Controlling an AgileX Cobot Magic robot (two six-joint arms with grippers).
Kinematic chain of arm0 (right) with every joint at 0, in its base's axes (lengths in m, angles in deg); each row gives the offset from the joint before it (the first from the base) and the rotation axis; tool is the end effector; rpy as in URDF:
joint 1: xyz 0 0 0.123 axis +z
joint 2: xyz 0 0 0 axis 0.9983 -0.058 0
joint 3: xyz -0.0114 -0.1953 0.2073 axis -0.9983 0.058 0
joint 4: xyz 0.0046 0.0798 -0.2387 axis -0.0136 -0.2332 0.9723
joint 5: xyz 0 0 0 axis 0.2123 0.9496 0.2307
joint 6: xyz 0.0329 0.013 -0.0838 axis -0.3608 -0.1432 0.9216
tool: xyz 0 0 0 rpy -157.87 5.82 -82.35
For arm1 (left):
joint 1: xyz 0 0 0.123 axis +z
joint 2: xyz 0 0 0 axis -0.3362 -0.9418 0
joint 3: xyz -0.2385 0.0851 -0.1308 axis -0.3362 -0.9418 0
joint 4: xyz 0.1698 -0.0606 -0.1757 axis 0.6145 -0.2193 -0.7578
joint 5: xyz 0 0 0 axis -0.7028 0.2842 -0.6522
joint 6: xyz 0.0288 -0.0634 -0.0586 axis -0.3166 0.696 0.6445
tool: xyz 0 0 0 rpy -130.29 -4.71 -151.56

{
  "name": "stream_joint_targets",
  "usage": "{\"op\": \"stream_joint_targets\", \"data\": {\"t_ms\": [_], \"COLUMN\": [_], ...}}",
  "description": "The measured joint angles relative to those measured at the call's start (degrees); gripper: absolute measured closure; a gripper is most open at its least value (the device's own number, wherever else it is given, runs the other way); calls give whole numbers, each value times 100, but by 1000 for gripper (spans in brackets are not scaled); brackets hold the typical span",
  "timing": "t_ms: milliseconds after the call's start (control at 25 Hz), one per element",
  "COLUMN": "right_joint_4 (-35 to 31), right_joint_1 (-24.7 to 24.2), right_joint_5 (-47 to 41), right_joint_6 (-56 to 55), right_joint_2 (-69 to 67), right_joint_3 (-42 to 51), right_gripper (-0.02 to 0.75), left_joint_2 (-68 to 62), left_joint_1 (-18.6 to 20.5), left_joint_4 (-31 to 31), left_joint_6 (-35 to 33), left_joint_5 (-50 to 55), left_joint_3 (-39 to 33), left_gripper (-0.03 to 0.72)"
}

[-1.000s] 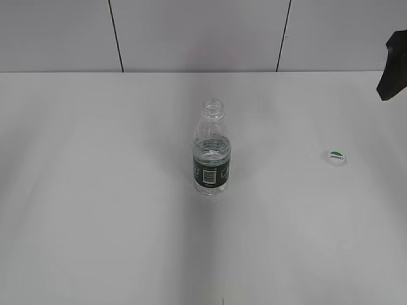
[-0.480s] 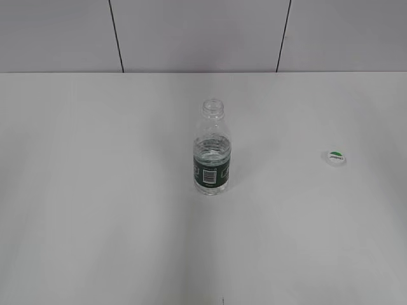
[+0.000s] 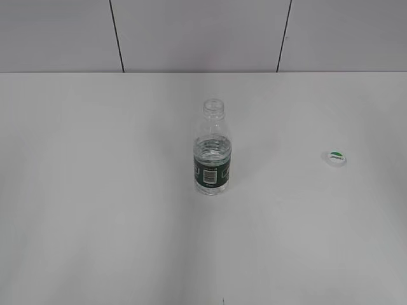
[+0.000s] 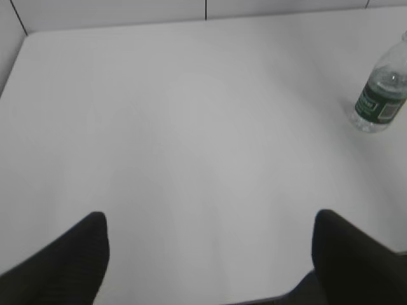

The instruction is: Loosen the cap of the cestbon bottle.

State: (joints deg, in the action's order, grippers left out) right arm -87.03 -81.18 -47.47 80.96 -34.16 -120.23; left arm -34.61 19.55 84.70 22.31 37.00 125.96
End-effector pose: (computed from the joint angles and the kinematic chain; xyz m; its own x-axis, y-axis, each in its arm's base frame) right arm 0.2432 0.0324 0.3904 -0.8116 -0.2523 -0.5269 -0.2920 0.9564 -0.0083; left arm -0.0313 -0.0052 0.3005 -0.4708 0.0324 -0.8816 0.0673 0.9977 0.0007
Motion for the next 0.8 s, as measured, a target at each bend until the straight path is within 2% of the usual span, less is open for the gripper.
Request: {"op": "stream_joint_targets", "data": {"t_ms": [120, 400, 800], "right_joint_4": [2, 7, 7], "right_joint_1": [0, 0, 0], "right_joint_5": [-46, -46, 254], "right_joint_6": [0, 5, 129], "right_joint_2": [355, 1688, 4593], "right_joint_3": [196, 1117, 2436], "right_gripper": [148, 148, 148], "left_joint_2": [-5, -5, -5], "left_joint_1": [0, 0, 0], "left_joint_4": [-17, -17, 39], "left_joint_6": [0, 0, -11], "left_joint_5": [23, 13, -200], "left_joint_3": [-321, -359, -404], "left_gripper": [95, 95, 95]}}
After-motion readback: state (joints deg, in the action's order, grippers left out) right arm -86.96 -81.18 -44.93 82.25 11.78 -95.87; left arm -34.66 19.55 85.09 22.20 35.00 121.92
